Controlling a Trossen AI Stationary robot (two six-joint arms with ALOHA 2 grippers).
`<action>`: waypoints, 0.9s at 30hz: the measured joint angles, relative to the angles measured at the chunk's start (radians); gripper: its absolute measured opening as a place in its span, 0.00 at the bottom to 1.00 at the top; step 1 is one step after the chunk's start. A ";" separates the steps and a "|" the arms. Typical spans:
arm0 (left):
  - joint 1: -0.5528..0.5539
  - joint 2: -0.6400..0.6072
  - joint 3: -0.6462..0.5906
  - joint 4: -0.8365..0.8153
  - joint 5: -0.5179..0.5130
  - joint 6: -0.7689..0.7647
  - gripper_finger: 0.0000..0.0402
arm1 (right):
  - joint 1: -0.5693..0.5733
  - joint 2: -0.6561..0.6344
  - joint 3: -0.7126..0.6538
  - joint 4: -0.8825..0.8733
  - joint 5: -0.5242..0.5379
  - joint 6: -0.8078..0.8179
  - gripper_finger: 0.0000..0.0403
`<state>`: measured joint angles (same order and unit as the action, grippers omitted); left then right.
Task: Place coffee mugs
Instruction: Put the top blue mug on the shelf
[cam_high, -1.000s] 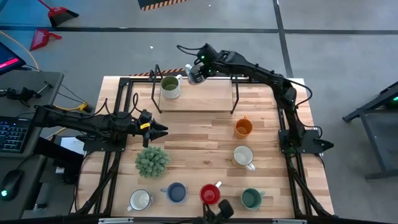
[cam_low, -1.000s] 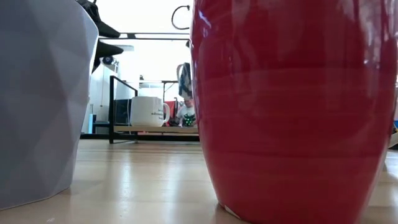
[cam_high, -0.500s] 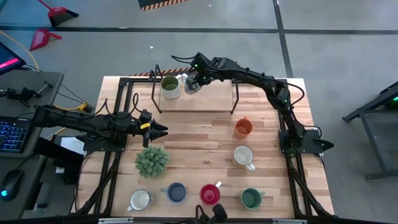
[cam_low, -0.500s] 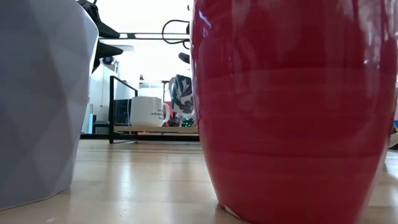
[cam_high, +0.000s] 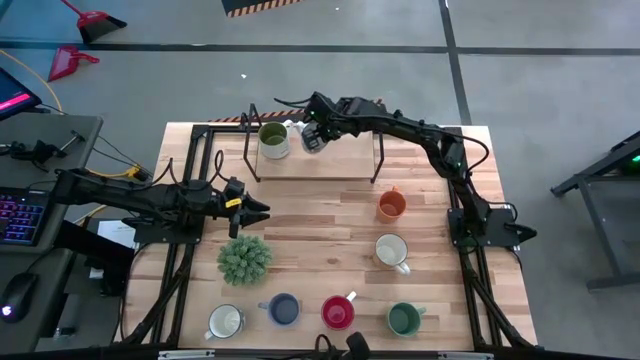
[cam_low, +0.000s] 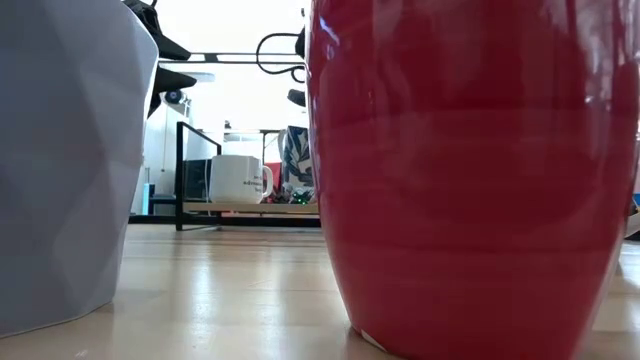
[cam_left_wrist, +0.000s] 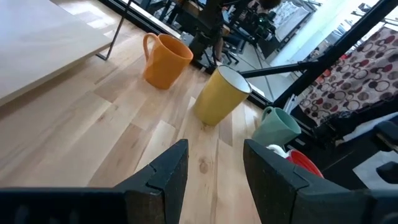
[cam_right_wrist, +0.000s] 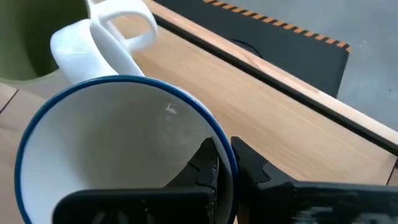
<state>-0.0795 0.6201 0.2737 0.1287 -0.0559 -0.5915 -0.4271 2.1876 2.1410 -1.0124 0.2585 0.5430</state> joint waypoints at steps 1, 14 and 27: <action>0.000 0.000 0.000 0.000 0.000 0.000 0.35 | 0.000 0.000 0.000 0.000 0.006 0.000 0.00; 0.000 0.000 0.000 0.000 0.004 0.000 0.35 | 0.014 0.000 -0.001 -0.027 0.021 -0.001 0.00; 0.000 0.000 0.000 0.000 0.020 0.009 0.35 | 0.023 0.010 -0.018 -0.043 -0.026 -0.001 0.00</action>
<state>-0.0794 0.6201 0.2737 0.1284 -0.0360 -0.5823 -0.4046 2.1976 2.1235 -1.0553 0.2328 0.5423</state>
